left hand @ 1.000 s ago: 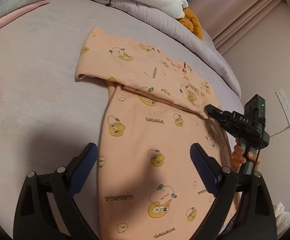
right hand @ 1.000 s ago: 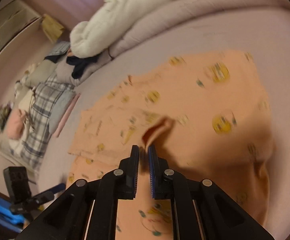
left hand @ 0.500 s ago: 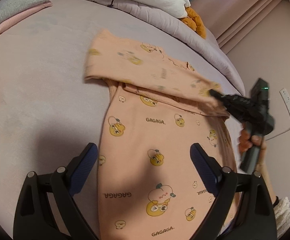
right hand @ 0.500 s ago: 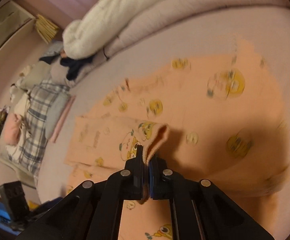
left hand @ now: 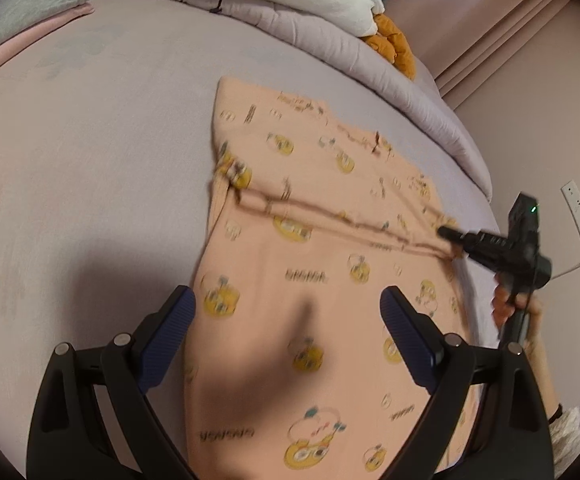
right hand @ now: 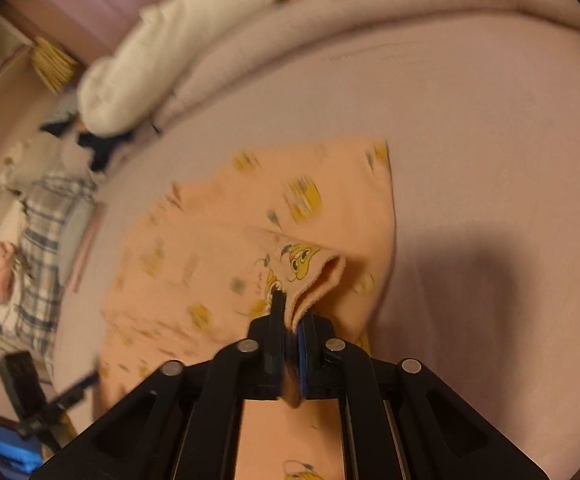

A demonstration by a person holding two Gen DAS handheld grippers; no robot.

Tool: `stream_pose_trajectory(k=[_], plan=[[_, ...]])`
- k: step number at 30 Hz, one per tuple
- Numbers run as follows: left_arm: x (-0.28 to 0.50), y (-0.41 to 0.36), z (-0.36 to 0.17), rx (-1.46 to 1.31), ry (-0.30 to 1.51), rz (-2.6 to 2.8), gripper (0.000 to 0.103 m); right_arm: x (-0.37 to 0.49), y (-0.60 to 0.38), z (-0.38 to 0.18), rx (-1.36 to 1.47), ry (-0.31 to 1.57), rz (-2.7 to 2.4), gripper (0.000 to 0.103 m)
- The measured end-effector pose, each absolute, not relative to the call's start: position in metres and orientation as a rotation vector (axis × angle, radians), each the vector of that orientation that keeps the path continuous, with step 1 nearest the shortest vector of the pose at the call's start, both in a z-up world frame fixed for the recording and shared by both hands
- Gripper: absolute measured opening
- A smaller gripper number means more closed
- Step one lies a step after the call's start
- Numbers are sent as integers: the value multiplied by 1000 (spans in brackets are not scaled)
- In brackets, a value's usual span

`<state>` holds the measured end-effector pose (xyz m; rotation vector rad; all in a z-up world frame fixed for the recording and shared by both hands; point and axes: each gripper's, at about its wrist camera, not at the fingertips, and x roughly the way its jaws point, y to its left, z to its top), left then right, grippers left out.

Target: Fold small clothes

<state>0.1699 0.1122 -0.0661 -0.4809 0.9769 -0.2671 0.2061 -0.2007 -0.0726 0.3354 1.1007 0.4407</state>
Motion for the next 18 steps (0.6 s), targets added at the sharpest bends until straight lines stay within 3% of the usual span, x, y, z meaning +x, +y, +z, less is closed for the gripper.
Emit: stream_pose_trajectory(k=[2, 5, 11, 18], plan=[[178, 111, -60, -477, 964, -271, 94, 205, -201, -68, 321, 1076, 425, 7], [193, 110, -55, -464, 949, -263, 94, 201, -209, -56, 302, 1016, 382, 19], [231, 98, -56, -409, 931, -263, 90, 181, -201, -30, 190, 881, 422, 19], [259, 88, -78, -319, 964, -227, 74, 187, -174, -59, 66, 937, 442, 19]])
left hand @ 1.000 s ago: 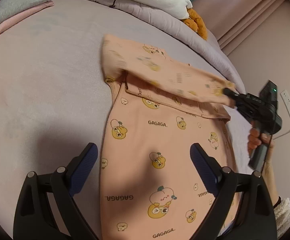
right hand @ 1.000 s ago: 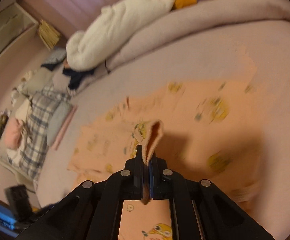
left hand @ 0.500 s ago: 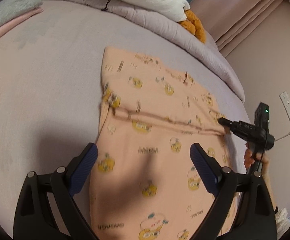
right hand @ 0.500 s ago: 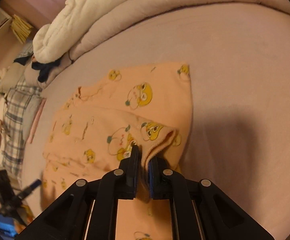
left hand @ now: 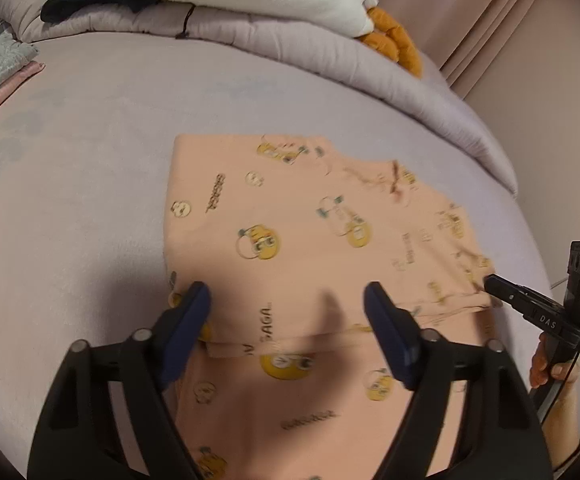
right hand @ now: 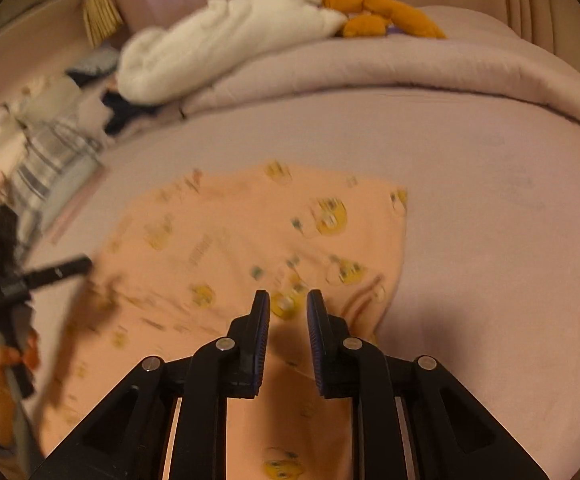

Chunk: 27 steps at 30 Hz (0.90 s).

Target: Fold small clothes

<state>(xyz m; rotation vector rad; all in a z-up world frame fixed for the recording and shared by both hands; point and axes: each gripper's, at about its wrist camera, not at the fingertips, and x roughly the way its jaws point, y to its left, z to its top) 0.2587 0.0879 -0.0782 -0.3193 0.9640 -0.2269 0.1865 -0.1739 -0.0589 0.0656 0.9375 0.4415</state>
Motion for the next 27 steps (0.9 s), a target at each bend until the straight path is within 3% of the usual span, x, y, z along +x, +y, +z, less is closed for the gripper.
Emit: stream_pose_trajectory(k=[5, 19, 22, 24, 27], plan=[[258, 87, -91, -240, 975, -216, 71, 196, -185, -80, 105, 955, 413, 12], [150, 88, -71, -244, 955, -292, 76, 100, -198, -71, 89, 956, 451, 14], [121, 99, -72, -271, 957, -268, 81, 76, -216, -75, 164, 957, 449, 25], [103, 106, -75, -296, 957, -250, 84, 61, -229, -76, 214, 947, 437, 40], [83, 112, -82, -337, 964, -230, 85, 48, -243, -80, 262, 953, 424, 42]])
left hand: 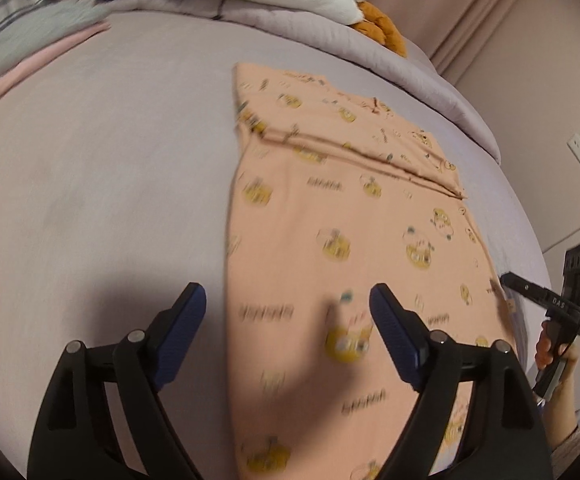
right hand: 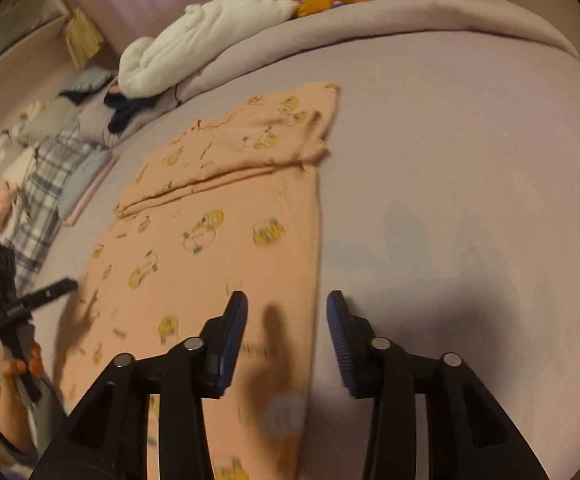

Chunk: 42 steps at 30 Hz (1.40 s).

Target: Fold small clothes

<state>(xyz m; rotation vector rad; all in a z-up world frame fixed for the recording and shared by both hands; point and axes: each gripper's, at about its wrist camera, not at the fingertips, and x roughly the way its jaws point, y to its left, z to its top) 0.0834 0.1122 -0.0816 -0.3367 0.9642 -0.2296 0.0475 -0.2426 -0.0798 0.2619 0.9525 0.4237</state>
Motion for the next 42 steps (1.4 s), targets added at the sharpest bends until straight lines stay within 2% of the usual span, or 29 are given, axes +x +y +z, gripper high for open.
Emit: stream_pose_trajectory(k=[7, 11, 17, 26, 29, 34, 42], plan=[[51, 114, -93, -472, 966, -277, 88, 27, -253, -89, 336, 989, 449, 43], [46, 107, -94, -509, 970, -335, 89, 20, -246, -92, 358, 1001, 501, 49], [60, 106, -99, -572, 963, -396, 89, 20, -240, -102, 403, 990, 557, 51], [101, 114, -101, -683, 952, -440, 89, 68, -229, -109, 533, 1001, 618, 51], [95, 111, -99, -648, 949, -439, 88, 69, -228, -109, 548, 1003, 624, 51], [77, 96, -96, -486, 970, -409, 78, 50, -225, -106, 472, 1001, 634, 50], [43, 71, -99, -286, 978, -380, 77, 13, -226, -103, 420, 1016, 672, 50]])
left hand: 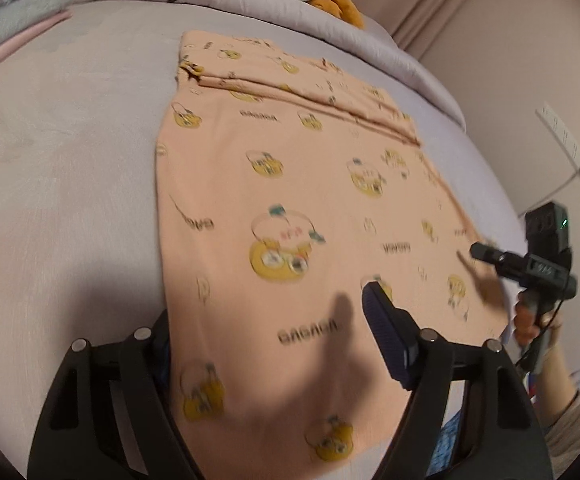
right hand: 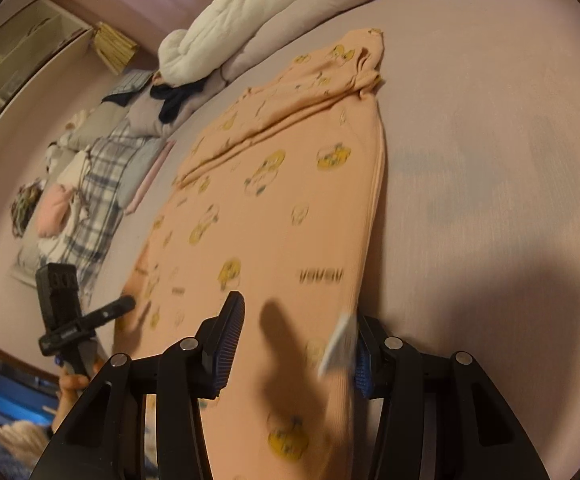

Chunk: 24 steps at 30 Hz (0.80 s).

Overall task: Fold small clothes
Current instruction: 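Grasp the shirt hem with the left tool while the right tool grasps the labelled hem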

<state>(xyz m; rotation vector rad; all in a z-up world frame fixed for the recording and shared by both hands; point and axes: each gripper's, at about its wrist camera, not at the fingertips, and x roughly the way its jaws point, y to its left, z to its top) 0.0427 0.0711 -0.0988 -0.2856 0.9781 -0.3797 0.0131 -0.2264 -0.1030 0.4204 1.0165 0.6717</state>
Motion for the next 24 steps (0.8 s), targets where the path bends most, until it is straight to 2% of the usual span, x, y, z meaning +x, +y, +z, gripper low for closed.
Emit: stream_pose_trajectory(k=[6, 8, 14, 16, 19, 21, 24], plan=[[35, 62, -100, -252, 985, -369, 77, -5, -225, -101, 410, 1036, 683, 50], [33, 62, -100, -264, 984, -369, 74, -10, -224, -101, 415, 1039, 688, 50], [30, 68, -100, -342, 984, -345, 49, -22, -222, -103, 438, 1041, 703, 50], [28, 70, -99, -355, 985, -328, 38, -24, -222, -104, 439, 1041, 696, 45], [29, 74, -101, -373, 991, -304, 29, -19, -226, -108, 468, 1043, 676, 31], [26, 77, -100, -377, 992, -292, 25, -16, -230, -111, 490, 1049, 660, 18], [24, 78, -99, -381, 993, -281, 22, -17, -231, -112, 498, 1044, 650, 11]])
